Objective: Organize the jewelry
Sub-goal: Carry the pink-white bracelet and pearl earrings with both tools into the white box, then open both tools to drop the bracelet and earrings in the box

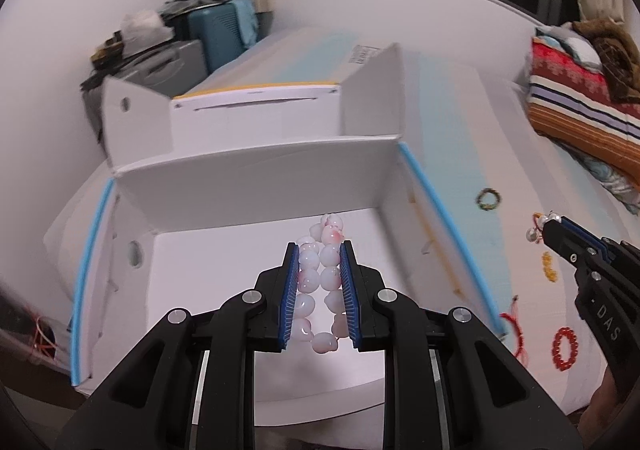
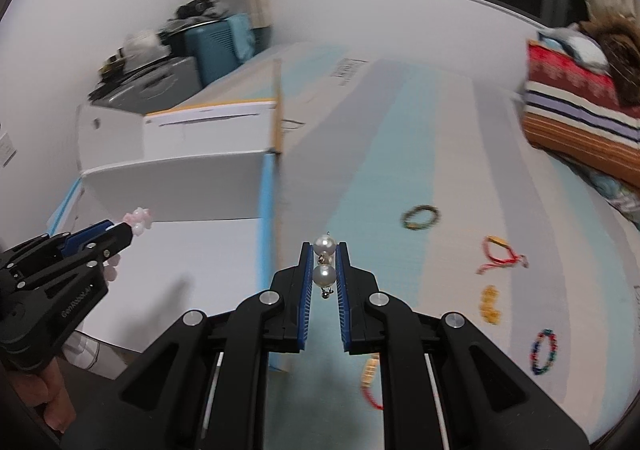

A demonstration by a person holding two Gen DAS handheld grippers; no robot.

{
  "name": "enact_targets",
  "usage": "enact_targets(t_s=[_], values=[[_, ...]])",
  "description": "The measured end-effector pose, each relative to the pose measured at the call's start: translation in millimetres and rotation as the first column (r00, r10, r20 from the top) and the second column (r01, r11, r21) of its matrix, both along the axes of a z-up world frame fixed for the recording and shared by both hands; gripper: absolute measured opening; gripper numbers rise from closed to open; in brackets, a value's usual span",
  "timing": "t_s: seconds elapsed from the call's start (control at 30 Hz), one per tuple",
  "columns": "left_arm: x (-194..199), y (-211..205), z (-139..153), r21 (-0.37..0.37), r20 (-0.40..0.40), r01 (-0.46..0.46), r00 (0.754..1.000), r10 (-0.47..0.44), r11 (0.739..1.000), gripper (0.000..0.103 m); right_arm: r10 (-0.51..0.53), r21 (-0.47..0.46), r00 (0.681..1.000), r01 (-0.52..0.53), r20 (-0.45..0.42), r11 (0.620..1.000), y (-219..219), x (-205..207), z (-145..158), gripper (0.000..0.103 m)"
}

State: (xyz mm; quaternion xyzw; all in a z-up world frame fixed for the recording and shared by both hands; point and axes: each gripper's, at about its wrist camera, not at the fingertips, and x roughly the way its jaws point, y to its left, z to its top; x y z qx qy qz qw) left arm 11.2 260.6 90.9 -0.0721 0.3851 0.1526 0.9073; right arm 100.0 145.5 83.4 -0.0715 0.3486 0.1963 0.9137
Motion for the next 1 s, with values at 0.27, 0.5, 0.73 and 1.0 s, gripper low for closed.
enact_targets(t_s=[0.27,0.5,0.73,1.0], values=[[-18,47,-18,-0.006,-0.036,-0.063,0.997,0.063,0.998,0.02,0.074,-0.015,0.997,-0.074,-0.031,0.997,61,-10,-18,0.011],[-25,77,-41,-0.03,-0.08,-0.104,0.992,0.101,0.994,0.02,0.106,-0.046,0.99,-0.111,-0.098,0.993,96,-4,-47,0.011],[-25,91,-56,-0.045,-0.11,-0.114,0.988,0.109,0.992,0.02,0.109,-0.08,0.981,-0.124,-0.163,0.989,116,4,-72,0.011],[-23,93,-62,-0.05,-0.122,-0.119,0.986,0.112,0.992,0.02,0.109,-0.085,0.977,-0.126,-0.185,0.988,119,7,-81,0.011]])
